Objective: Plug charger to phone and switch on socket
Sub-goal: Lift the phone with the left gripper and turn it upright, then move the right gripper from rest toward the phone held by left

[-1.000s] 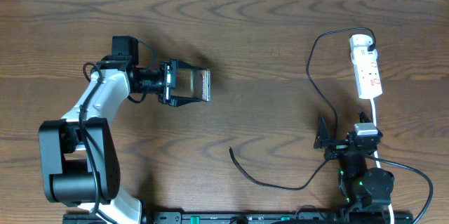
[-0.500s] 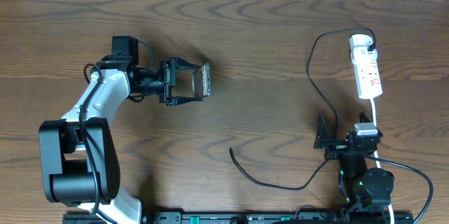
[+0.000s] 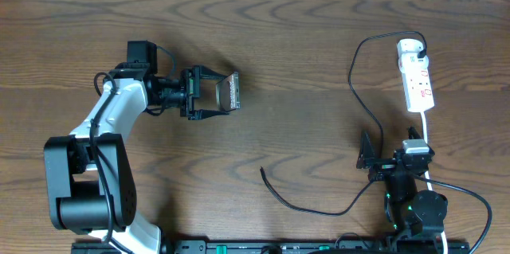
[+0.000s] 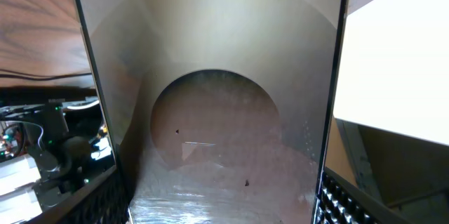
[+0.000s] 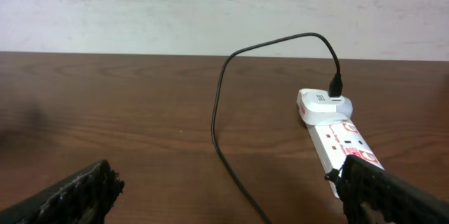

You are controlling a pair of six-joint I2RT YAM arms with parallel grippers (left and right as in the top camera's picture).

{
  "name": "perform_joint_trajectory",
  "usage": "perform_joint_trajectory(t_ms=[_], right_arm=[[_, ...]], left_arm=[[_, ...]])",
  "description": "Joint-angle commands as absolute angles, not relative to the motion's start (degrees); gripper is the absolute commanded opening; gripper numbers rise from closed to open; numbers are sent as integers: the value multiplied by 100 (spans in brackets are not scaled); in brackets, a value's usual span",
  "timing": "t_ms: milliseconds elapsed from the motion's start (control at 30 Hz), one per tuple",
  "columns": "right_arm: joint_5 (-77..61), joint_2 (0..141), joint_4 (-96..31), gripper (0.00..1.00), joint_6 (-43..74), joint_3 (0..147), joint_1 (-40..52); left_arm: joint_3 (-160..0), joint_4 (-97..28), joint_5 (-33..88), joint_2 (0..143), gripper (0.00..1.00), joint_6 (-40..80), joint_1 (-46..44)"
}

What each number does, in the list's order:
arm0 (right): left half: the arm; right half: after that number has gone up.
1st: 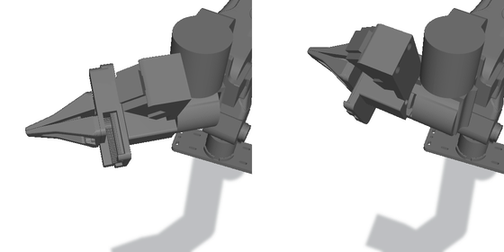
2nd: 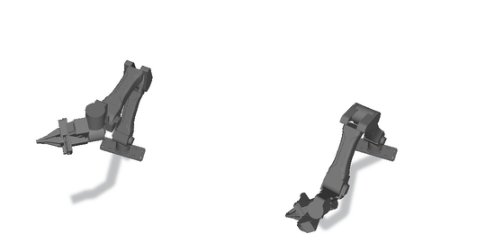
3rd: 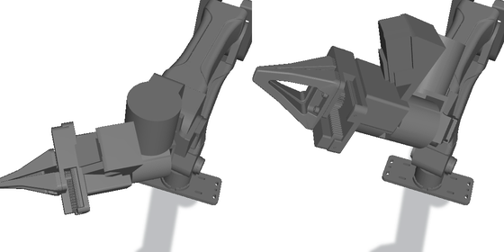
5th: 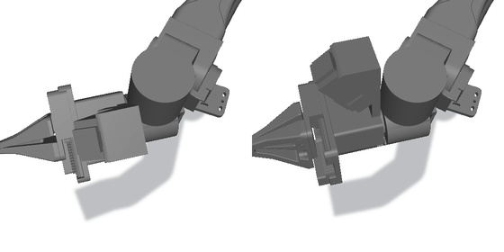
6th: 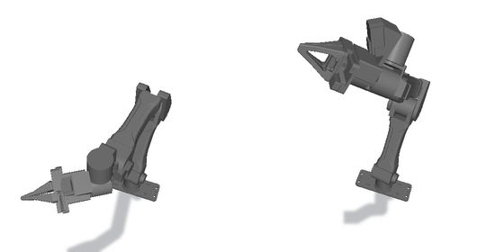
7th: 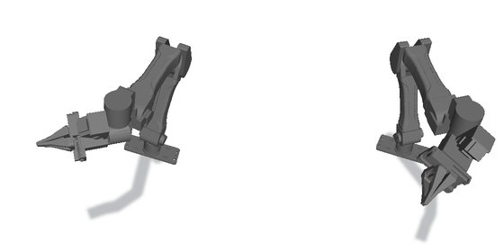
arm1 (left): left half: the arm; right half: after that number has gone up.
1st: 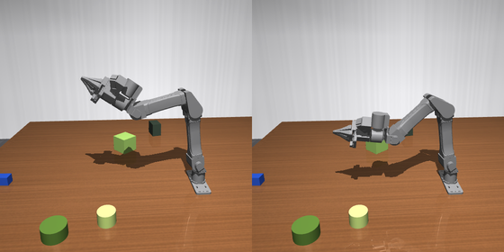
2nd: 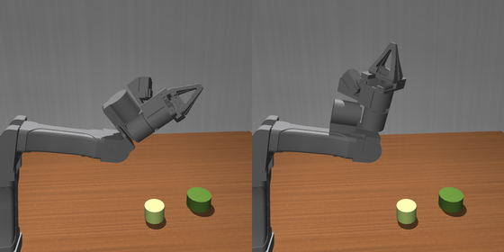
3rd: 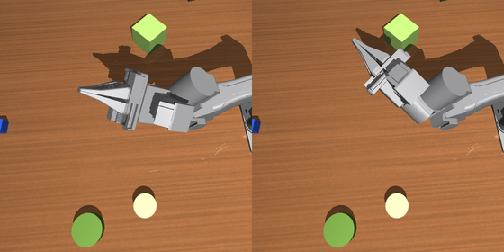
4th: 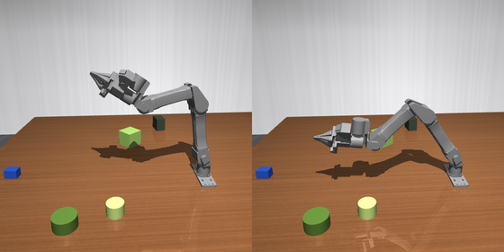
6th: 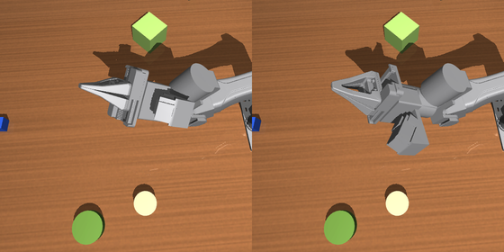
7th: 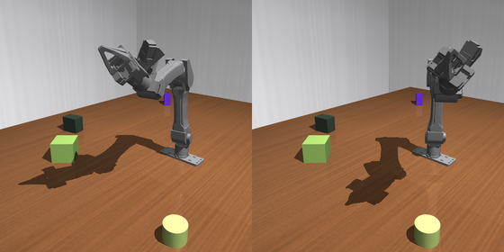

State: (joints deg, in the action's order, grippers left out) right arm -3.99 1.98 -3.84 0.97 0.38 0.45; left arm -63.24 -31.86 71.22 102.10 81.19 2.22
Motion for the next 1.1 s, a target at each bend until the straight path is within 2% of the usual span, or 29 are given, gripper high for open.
perform_joint_trajectory(t_ms=[0,400,667,800,1067], right_arm=[[-353,178,-410,99,60,32,80],[-327,178,-373,99,58,32,80],[-635,178,344,99,62,32,80],[-1413,178,720,99,322,43,80],[-1452,742,82,99,386,1061,80]], left_arm=[[-6414,-3179,7218,10029,7,8108,250],[-6414,-3181,7223,10029,7,8064,250],[-6414,-3179,7216,10029,7,8064,250],[-6414,-3181,7057,10029,7,8066,250],[-6414,-3181,6390,10029,7,8090,86]])
